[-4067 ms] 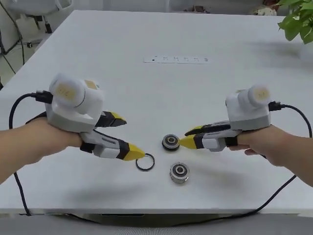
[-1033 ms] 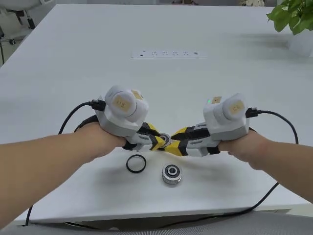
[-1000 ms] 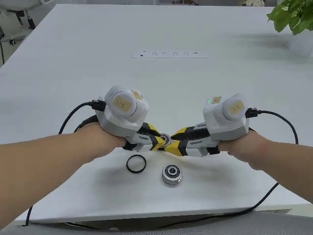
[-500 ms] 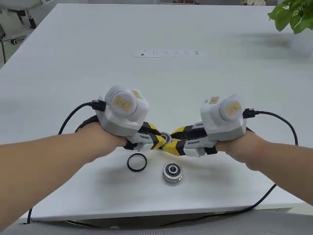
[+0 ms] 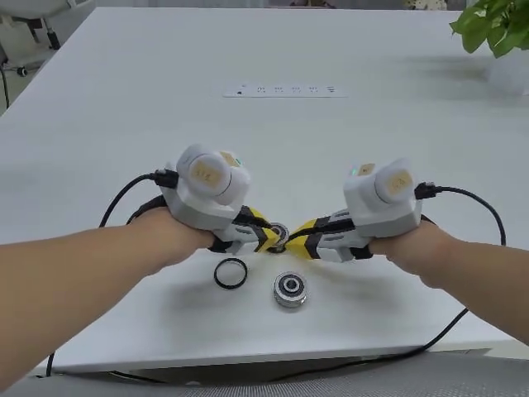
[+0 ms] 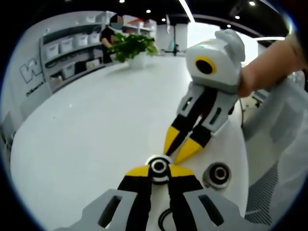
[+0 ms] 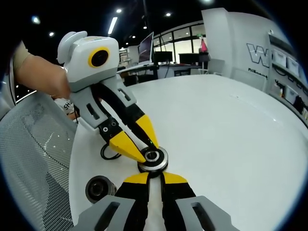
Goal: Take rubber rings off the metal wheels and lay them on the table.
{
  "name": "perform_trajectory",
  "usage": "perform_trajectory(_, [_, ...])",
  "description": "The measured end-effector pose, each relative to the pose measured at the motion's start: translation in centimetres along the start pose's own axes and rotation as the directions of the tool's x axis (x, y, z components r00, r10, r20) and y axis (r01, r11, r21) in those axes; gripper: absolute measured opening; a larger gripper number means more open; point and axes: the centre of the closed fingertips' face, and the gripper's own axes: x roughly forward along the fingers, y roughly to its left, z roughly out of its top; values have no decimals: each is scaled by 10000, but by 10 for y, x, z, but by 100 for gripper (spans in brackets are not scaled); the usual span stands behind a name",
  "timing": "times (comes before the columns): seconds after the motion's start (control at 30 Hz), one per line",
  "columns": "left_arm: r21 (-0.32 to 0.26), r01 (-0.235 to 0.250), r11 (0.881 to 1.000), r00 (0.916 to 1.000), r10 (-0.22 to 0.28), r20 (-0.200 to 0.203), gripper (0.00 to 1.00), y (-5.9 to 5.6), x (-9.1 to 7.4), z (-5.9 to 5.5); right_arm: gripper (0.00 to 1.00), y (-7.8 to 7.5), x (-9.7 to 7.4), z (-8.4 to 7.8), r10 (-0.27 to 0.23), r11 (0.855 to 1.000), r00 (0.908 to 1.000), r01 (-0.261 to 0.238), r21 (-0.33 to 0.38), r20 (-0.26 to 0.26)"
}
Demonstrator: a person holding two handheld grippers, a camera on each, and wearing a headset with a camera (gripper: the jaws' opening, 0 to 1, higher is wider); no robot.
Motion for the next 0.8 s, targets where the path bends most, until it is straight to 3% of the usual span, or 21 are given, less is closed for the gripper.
perform_trajectory(0.23, [30,-59,10000,10000,59,-23,13,0,0,0,0,-3,-1,0,-143,9986,9999,141,501,33])
perform_trajectory(0.6, [222,-143,9997,9998,146,-125,13,0,0,-1,0,4,-7,2,-225,9882,9997,210,1519,79])
perform_trajectory(0.8, [226,-177,9996,9997,180,-143,12,0,0,-1,0,5,-9,5,-227,9851,9996,194,1708,178])
